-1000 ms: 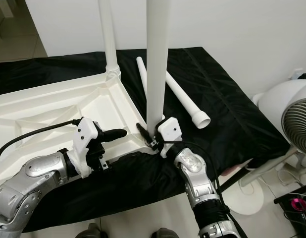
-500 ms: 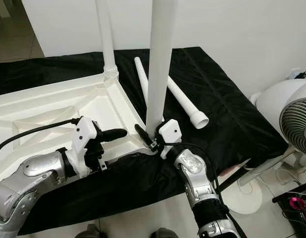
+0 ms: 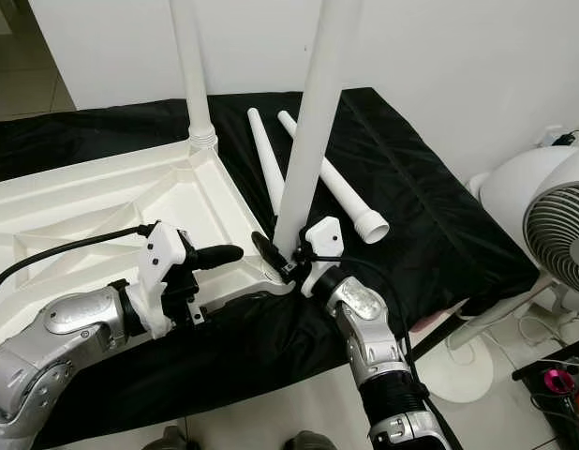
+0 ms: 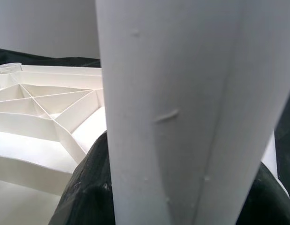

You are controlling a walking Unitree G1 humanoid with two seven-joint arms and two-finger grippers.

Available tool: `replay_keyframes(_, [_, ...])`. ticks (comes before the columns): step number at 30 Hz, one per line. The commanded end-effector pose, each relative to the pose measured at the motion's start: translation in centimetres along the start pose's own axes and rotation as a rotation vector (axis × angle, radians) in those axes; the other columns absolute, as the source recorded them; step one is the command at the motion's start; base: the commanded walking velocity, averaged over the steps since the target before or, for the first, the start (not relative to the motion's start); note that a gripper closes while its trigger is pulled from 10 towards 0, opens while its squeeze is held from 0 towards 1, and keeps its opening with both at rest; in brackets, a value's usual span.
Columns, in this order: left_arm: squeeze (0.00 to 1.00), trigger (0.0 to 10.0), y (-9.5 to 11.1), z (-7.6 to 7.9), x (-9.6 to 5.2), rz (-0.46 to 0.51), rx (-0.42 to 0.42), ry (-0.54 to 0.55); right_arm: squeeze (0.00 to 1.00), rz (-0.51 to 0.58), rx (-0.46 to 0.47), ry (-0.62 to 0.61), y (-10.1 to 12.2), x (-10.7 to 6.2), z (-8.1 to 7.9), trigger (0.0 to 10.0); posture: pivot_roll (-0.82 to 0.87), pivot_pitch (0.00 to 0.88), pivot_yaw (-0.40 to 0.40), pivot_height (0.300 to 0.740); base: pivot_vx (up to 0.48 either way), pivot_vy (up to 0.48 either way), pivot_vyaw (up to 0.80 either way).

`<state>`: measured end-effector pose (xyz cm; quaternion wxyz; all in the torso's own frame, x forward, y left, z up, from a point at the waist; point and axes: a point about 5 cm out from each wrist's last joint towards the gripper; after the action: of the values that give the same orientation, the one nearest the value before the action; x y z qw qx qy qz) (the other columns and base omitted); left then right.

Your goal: Building children table

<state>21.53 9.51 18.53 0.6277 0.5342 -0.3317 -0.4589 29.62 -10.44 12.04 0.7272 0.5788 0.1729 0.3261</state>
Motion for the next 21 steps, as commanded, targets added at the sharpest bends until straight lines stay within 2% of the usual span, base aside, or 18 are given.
replay_keyframes(1, [0.0, 10.0, 0.1, 0.4, 0.2, -0.009, 0.01, -0.024, 0.0, -0.185, 0.095, 0.012, -3.2, -1.2, -1.2, 10.0, -0.02, 0.059, -0.018, 0.74, 0.0, 0.0, 0.0])
replay_keyframes(5, [0.0, 10.0, 0.1, 0.5, 0.2, -0.008, 0.011, -0.025, 0.0, -0.183, 0.101, 0.008, -3.4, -1.4, -1.2, 10.0, -0.02, 0.06, -0.02, 0.74, 0.0, 0.0, 0.0])
replay_keyframes(7, [0.0, 10.0, 0.2, 0.5, 0.2, -0.007, 0.012, -0.024, 0.0, -0.124, 0.006, 0.025, -3.0, -1.9, -1.4, 10.0, -0.02, 0.062, -0.021, 0.74, 0.0, 0.0, 0.0])
replay_keyframes(8, [0.0, 10.0, 0.2, 0.5, 0.2, -0.007, 0.012, -0.024, 0.0, -0.124, 0.006, 0.025, -3.0, -1.9, -1.4, 10.0, -0.02, 0.062, -0.021, 0.74, 0.0, 0.0, 0.0])
replay_keyframes(9, [0.0, 10.0, 0.2, 0.6, 0.2, -0.006, 0.012, -0.024, 0.0, -0.118, -0.079, 0.033, -3.0, -2.2, -1.7, 10.0, -0.02, 0.062, -0.02, 0.74, 0.0, 0.0, 0.0])
replay_keyframes(10, [0.0, 10.0, 0.2, 0.6, 0.2, -0.006, 0.012, -0.024, 0.0, -0.118, -0.079, 0.033, -3.0, -2.2, -1.7, 10.0, -0.02, 0.062, -0.02, 0.74, 0.0, 0.0, 0.0])
replay_keyframes(11, [0.0, 10.0, 0.2, 0.6, 0.2, -0.006, 0.012, -0.024, 0.0, -0.112, -0.145, 0.049, -3.0, -2.4, -1.9, 10.0, -0.02, 0.063, -0.019, 0.74, 0.0, 0.0, 0.0])
replay_keyframes(14, [0.0, 10.0, 0.2, 0.6, 0.2, -0.007, 0.011, -0.027, 0.0, -0.125, -0.183, 0.068, -3.0, -2.5, -2.1, 10.0, -0.02, 0.064, -0.015, 0.74, 0.0, 0.0, 0.0])
replay_keyframes(17, [0.0, 10.0, 0.2, 0.6, 0.2, -0.008, 0.012, -0.028, 0.0, -0.13, -0.182, 0.075, -3.0, -2.5, -2.1, 10.0, -0.02, 0.064, -0.015, 0.74, 0.0, 0.0, 0.0])
replay_keyframes(21, [0.0, 10.0, 0.3, 0.6, 0.3, -0.007, 0.015, -0.034, 0.0, -0.147, -0.108, 0.077, -2.8, -2.0, -1.8, 10.0, -0.02, 0.065, -0.011, 0.74, 0.0, 0.0, 0.0])
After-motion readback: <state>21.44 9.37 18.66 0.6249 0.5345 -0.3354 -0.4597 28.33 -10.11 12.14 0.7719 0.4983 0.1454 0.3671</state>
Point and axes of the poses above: a point about 5 cm out from each wrist's last joint towards the gripper, its own x axis pointing out of the wrist towards the gripper, its own y axis along the axis of the wrist's last joint, z = x × y, and after that the axes turned 14 degrees about -x, right-handed
